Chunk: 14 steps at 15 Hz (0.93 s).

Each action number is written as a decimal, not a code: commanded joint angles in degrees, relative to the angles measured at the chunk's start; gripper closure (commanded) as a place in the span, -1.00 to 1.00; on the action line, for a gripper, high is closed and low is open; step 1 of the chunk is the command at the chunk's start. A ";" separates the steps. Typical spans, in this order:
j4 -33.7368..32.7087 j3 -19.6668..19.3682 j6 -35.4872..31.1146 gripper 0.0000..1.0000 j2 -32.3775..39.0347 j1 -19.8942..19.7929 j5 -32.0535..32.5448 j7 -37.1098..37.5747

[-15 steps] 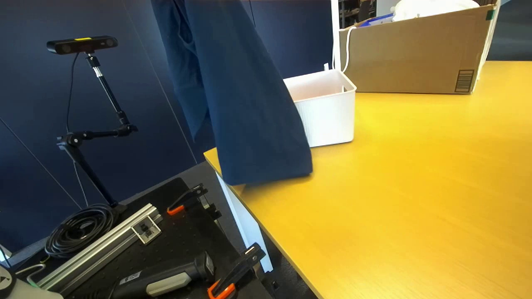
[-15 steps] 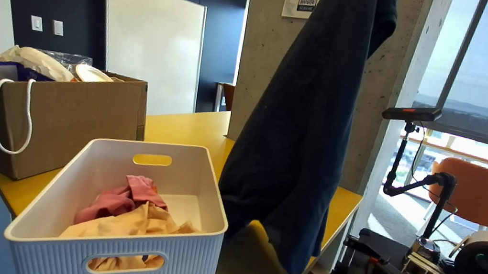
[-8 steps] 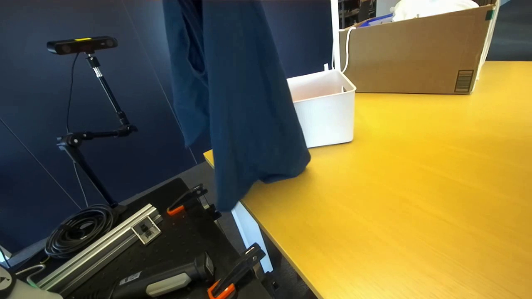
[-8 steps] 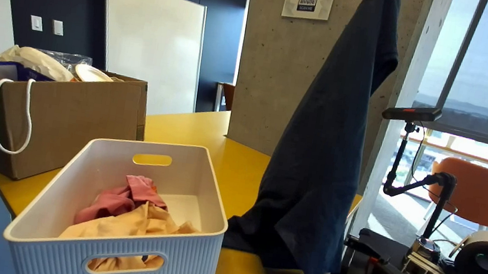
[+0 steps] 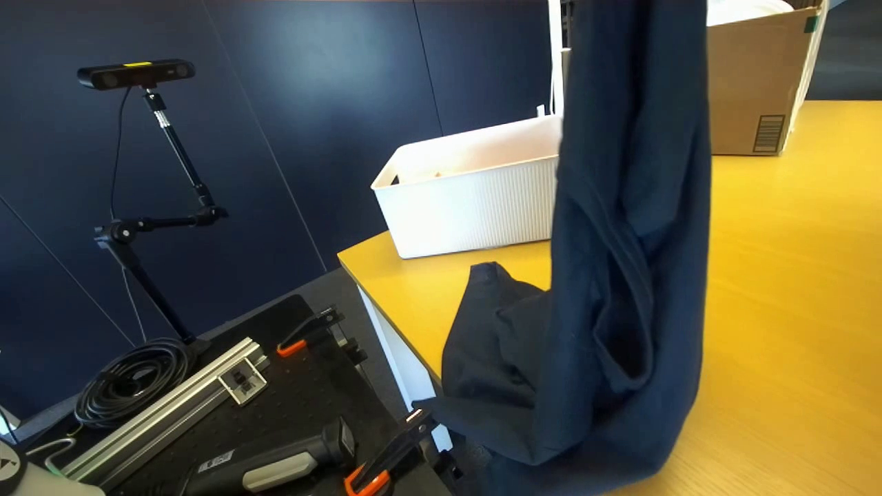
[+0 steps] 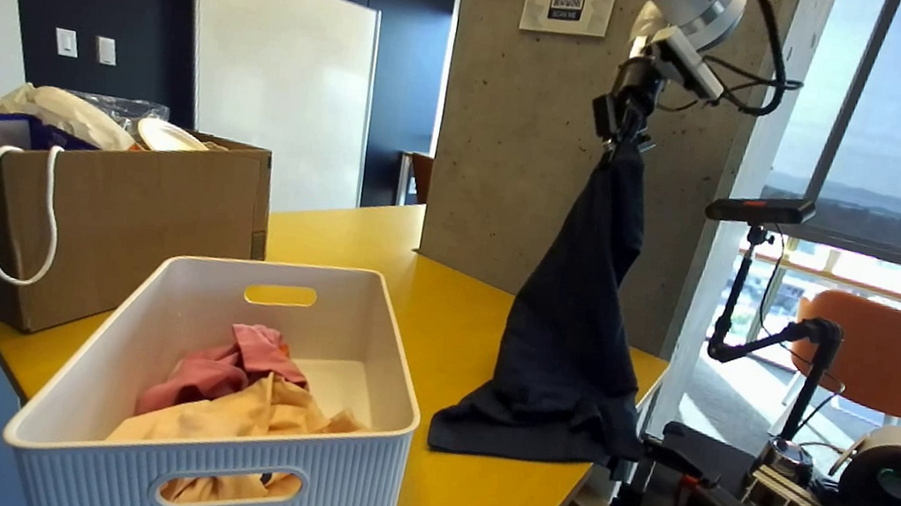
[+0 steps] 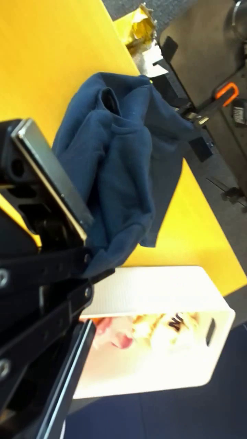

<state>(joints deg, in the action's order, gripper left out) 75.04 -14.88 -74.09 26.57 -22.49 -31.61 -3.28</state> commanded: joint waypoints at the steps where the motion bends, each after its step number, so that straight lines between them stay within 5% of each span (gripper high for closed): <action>1: -0.99 -0.38 -11.33 0.98 3.31 4.31 4.46 6.20; 9: 1.87 -4.21 -35.51 0.98 6.60 10.75 16.14 15.76; 10: 2.44 -5.01 -38.11 0.60 7.15 11.22 17.82 17.20; 14: 5.76 -8.69 -47.97 0.01 8.75 14.17 25.32 24.77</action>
<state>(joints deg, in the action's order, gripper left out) 78.46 -20.20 -116.31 34.81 -11.41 -11.39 15.88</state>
